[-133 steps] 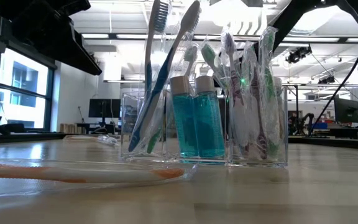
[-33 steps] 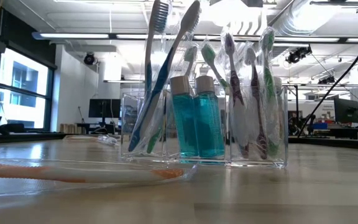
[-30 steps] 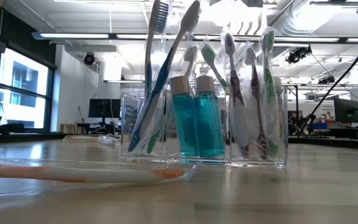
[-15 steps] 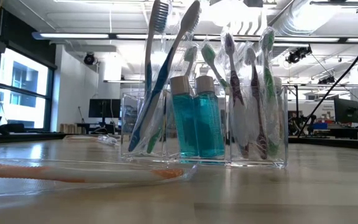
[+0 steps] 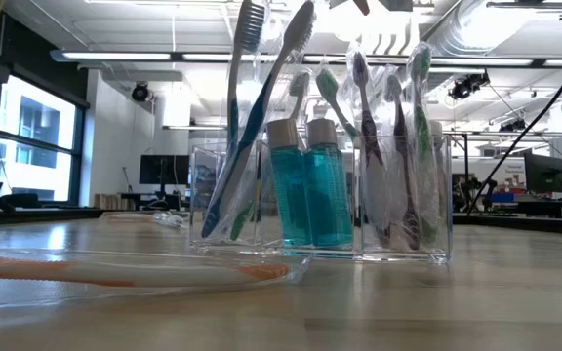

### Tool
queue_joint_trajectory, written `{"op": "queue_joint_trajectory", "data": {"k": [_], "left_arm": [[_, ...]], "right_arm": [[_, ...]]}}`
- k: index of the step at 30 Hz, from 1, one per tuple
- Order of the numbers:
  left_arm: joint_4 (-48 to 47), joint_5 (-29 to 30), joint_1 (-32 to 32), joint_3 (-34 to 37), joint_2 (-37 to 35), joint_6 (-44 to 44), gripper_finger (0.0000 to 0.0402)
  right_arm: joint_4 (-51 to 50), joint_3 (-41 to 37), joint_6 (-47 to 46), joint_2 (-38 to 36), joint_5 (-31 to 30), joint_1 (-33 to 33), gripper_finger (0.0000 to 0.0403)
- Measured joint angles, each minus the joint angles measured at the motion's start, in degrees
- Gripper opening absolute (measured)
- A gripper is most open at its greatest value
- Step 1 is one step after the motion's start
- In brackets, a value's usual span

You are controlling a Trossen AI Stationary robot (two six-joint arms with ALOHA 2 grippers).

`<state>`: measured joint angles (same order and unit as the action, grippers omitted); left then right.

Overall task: Pick & Place toothbrushing station
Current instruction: Put the top right orange toothbrush into the transparent organizer

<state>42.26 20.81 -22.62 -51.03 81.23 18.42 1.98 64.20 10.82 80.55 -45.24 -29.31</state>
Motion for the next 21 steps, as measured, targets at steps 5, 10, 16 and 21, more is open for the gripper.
{"op": "queue_joint_trajectory", "data": {"k": [5,10,16,21], "left_arm": [[-5.1,5.0,-2.9,0.0,-5.4,-1.1,0.001],[-12.7,14.3,-8.0,0.0,-12.2,-3.4,0.001],[-27.9,23.7,-9.6,0.0,-16.3,-16.7,0.001],[-31.3,24.2,-8.8,0.0,-13.5,-21.3,0.001]], "right_arm": [[-3.2,0.0,2.6,0.0,-11.8,-4.3,0.0253],[-3.5,0.0,2.5,0.0,-16.0,-8.5,0.027],[-3.5,0.0,2.3,0.0,-16.8,-12.5,0.0268],[-3.6,0.0,0.1,0.0,-16.8,-13.2,0.0268]]}}
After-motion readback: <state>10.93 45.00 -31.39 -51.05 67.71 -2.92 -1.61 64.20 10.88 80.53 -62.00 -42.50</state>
